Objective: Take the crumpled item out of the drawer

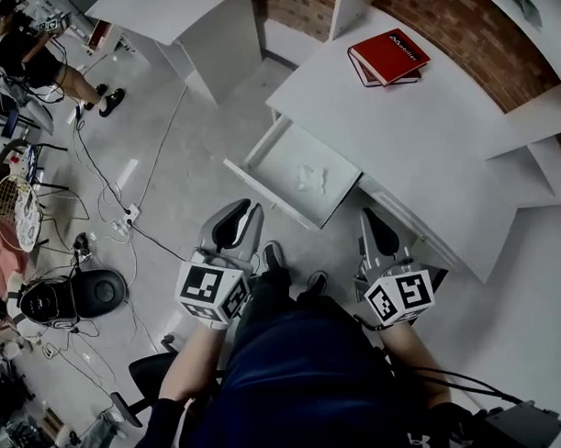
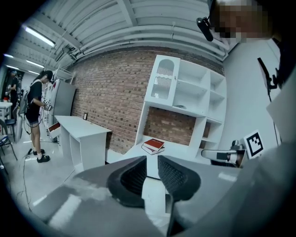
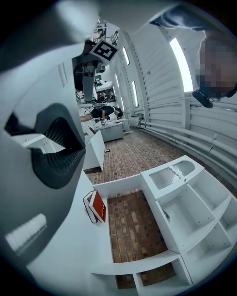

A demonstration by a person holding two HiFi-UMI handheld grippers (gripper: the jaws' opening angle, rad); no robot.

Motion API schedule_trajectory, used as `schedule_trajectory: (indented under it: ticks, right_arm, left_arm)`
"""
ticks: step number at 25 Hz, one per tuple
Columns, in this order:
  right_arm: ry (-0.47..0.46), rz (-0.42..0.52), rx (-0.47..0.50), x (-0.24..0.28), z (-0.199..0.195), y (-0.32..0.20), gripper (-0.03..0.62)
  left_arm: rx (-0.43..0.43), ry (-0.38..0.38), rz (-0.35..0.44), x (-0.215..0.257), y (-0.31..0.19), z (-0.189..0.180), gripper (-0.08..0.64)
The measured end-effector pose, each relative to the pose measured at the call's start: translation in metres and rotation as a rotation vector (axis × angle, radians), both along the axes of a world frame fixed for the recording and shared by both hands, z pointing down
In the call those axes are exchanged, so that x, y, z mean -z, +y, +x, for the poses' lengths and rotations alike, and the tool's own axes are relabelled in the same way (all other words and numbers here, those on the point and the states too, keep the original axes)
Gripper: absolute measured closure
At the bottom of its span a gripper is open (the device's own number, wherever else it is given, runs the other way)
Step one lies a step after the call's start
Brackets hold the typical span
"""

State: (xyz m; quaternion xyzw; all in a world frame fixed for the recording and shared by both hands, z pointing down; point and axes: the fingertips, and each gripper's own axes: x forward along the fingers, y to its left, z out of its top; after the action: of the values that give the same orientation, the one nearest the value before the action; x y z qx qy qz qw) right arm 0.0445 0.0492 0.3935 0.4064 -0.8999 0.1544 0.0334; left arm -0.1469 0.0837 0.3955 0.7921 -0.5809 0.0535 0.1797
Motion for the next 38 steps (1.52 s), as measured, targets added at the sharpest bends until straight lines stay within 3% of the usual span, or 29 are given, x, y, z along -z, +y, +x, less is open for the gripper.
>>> schedule_trajectory:
  ticks: [8, 15, 26, 32, 38]
  right_arm:
    - [0.049, 0.004, -0.096, 0.001, -0.028, -0.037, 0.589]
    - [0.089, -0.018, -0.204, 0.001, -0.024, -0.049, 0.589]
    - [0.033, -0.142, -0.25, -0.059, 0.017, -0.093, 0.589]
    - [-0.001, -0.195, -0.239, -0.074, 0.038, -0.136, 0.591]
    - [-0.041, -0.237, -0.239, -0.092, 0.062, -0.13, 0.589]
  left_arm:
    - [-0.119, -0.067, -0.008, -0.028, -0.051, -0.034, 0.477]
    - [-0.282, -0.108, -0.035, -0.053, -0.088, -0.026, 0.477]
    - [-0.463, -0.337, -0.155, -0.136, -0.15, 0.028, 0.477]
    - [-0.544, -0.465, -0.282, -0.189, -0.186, 0.048, 0.477]
    - [-0.658, -0.602, -0.375, -0.233, -0.18, 0.072, 0.464]
